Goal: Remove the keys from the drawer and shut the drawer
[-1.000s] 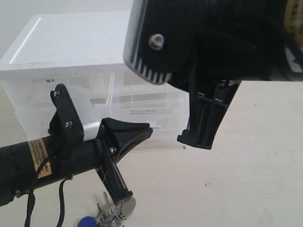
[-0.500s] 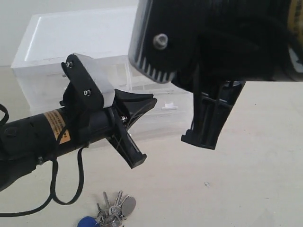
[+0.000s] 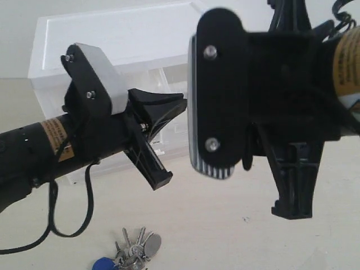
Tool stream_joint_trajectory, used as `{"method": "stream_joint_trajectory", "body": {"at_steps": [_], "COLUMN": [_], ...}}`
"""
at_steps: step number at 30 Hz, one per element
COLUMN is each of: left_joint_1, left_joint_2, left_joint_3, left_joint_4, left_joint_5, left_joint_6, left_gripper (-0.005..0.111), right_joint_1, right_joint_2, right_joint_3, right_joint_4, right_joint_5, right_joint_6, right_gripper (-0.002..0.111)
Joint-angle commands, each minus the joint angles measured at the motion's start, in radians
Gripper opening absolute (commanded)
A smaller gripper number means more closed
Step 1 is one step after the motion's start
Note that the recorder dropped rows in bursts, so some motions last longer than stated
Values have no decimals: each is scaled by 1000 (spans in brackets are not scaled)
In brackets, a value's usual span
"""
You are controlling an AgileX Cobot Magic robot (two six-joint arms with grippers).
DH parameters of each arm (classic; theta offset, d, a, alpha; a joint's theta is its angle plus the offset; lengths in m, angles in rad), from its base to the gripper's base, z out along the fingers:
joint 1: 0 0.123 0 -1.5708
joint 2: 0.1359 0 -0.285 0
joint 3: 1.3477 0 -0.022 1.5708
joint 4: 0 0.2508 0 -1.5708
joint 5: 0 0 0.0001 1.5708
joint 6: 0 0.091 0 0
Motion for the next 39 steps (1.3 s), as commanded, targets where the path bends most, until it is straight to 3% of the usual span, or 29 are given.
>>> {"method": "stream_joint_trajectory", "body": {"at_steps": [1, 2, 5, 9, 12, 16, 23, 39], "left_joint_1": [-5, -5, -5, -1, 1, 1, 1, 1], "left_joint_2": [-159, -204, -336, -498, -588, -651, -629, -567], "left_joint_3": [56, 64, 77, 104, 138, 168, 173, 173], "left_joint_4": [10, -6, -89, -156, -188, -197, -197, -197], "left_joint_5": [40, 68, 177, 310, 320, 294, 299, 266], "left_joint_6": [-1, 9, 82, 188, 196, 196, 204, 223], "left_gripper": [4, 4, 4, 4, 4, 4, 4, 4], "right_joint_1": [-60, -86, -187, -322, -447, -552, -559, -559], "right_joint_2": [40, 53, 82, 87, 99, 181, 264, 283], "right_joint_3": [30, 45, 89, 99, 99, 99, 90, 53], "right_joint_4": [-10, -28, -31, 197, 311, 311, 222, 141], "right_joint_5": [29, 19, -60, -156, -241, -333, -514, -676], "right_joint_6": [-65, -61, -69, -250, -329, -329, -289, -238], "right_gripper": [10, 2, 0, 0, 0, 0, 0, 0]}}
